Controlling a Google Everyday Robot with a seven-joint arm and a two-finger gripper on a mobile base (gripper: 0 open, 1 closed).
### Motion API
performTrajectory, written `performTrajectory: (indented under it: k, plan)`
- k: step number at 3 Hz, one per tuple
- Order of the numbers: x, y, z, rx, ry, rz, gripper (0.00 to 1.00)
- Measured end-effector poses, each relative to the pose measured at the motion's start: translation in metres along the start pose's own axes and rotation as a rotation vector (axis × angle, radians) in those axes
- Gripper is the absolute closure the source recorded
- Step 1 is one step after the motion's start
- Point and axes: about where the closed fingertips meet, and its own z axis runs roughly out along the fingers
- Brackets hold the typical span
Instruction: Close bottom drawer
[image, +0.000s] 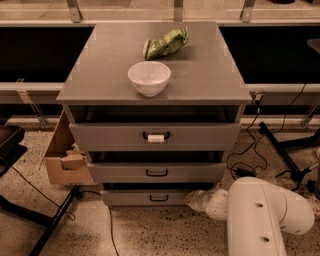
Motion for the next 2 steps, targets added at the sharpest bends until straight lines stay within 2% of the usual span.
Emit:
performTrajectory:
  k: [2]
  plan:
    - [0.0, 0.0, 0.0, 0.0, 0.0, 0.0, 0.31]
